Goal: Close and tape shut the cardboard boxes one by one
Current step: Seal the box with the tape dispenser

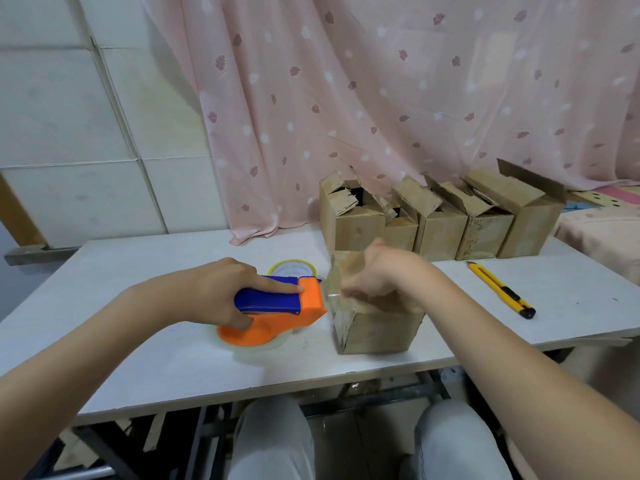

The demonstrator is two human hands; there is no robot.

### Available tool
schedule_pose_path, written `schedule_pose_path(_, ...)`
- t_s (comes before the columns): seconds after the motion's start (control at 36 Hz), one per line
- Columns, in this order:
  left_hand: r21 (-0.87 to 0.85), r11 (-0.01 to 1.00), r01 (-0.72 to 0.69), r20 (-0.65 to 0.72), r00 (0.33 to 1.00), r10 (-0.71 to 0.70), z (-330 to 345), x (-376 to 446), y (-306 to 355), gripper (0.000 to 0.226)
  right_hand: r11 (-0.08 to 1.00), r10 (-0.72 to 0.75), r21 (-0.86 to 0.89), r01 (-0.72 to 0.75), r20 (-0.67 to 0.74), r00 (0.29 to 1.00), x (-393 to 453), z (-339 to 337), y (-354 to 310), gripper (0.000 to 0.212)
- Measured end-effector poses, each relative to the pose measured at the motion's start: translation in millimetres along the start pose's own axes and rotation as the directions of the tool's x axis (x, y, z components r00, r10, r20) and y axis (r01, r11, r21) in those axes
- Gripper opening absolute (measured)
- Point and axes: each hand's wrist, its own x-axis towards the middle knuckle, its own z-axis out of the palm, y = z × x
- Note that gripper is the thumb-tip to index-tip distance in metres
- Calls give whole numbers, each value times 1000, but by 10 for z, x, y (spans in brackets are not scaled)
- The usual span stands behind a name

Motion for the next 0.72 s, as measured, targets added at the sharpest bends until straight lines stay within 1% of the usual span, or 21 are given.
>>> schedule_pose_path(0.03,-15,1000,-1,-6,1000,1,-1,-9,7,85,998,-21,55,20,11,1000,-18,-38,42,97)
schedule_pose_path(0.11,-76,997,-8,-4,1000,8,-7,-33,62,87,983,-61,175,55,31,998,-17,-97,188,37)
schedule_pose_path(0.14,-88,996,-11,3,1000,11,-11,-35,89,86,977,-69,206,62,29,997,-3,-103,233,31)
schedule_pose_path(0.19,-100,995,-16,5,1000,16,-15,-27,133,87,957,-62,286,43,59,996,22,-107,309,30)
schedule_pose_path(0.25,-102,995,-12,-5,1000,11,-13,-21,143,87,927,-49,375,5,109,993,49,-119,388,37)
schedule_pose_path(0.33,-117,993,1,-12,1000,-3,-7,-29,118,86,891,-49,455,-8,113,992,60,-138,543,72)
schedule_pose_path(0.36,-120,993,2,-15,1000,-4,-4,-30,109,86,877,-50,481,-8,107,993,66,-134,593,79)
schedule_pose_path(0.39,-119,993,2,-17,1000,-4,0,-28,104,86,855,-53,518,-11,109,993,80,-124,650,81)
schedule_pose_path(0.47,-111,994,0,-19,1000,-2,12,10,115,85,755,-68,655,-43,143,987,94,-71,794,75)
schedule_pose_path(0.5,-110,994,-5,-18,1000,3,16,30,126,85,716,-80,696,-54,159,984,96,-43,837,68)
schedule_pose_path(0.56,-117,993,-11,-13,1000,10,17,68,150,85,664,-105,746,-61,174,979,84,6,900,49)
schedule_pose_path(0.61,-127,992,-24,-14,1000,23,19,98,161,85,644,-114,762,-63,177,977,79,46,957,40)
schedule_pose_path(0.72,-128,991,-49,-7,999,49,35,157,209,85,622,-102,781,-64,162,982,55,62,1017,33)
